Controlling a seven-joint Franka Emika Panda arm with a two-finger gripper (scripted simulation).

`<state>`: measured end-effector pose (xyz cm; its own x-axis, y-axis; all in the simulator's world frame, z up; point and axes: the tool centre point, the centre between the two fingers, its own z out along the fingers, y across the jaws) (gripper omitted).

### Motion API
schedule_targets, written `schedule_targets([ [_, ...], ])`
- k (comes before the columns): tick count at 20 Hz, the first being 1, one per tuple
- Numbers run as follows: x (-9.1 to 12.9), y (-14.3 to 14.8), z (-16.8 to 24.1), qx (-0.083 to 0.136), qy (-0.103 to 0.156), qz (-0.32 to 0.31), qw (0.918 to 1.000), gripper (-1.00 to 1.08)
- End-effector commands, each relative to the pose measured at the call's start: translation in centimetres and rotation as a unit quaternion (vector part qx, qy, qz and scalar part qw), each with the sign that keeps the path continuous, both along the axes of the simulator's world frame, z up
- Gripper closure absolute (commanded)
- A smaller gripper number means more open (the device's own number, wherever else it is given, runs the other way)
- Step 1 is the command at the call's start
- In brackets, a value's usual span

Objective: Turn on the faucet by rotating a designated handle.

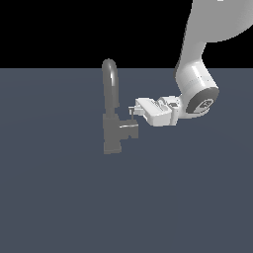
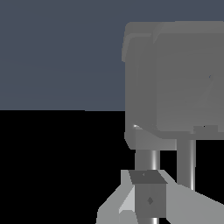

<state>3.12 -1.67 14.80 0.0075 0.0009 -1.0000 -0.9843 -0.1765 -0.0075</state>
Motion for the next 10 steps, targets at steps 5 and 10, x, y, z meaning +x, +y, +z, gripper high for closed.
schedule_targets([
  [5,-1.7,-0.3,0.4,0.000,0.000,0.000,1.0000,1.08],
  [10,-3.1,-0.6,0.7,0.000,0.000,0.000,1.0000,1.08],
])
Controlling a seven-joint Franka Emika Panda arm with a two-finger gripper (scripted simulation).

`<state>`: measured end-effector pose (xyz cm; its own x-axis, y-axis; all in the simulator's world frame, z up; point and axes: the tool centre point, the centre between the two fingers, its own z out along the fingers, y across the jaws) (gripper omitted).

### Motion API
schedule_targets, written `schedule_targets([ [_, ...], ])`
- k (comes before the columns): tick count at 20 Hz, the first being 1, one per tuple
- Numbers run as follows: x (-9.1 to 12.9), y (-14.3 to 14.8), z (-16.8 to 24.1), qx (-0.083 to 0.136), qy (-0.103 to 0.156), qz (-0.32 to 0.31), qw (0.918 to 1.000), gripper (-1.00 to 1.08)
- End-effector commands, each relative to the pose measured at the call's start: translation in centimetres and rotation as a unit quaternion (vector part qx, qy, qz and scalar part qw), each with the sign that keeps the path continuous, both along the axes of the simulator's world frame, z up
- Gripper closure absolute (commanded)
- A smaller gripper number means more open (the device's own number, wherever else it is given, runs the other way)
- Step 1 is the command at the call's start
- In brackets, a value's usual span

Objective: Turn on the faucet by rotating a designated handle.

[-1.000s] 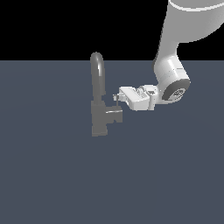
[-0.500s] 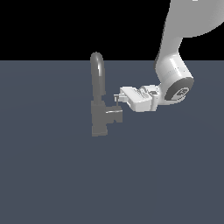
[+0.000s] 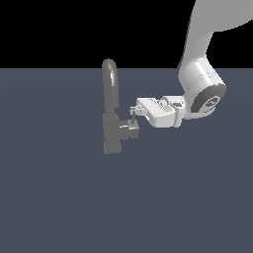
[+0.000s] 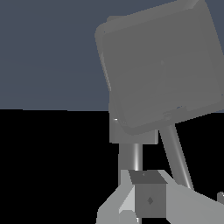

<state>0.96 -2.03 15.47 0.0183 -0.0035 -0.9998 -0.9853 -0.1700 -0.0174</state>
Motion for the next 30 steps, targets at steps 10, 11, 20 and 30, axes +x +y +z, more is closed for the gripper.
schedule_targets([
  [10,-3.0,-0.6,-1.2,0.001,0.002,0.002,1.0000,1.08],
  [11,-3.4,-0.6,-1.4,0.002,0.002,0.002,1.0000,1.08],
  [20,-4.6,-0.8,-1.9,0.001,-0.011,0.003,0.9999,1.08],
  [30,-6.9,-1.3,-7.8,0.002,0.004,0.003,1.0000,1.08],
])
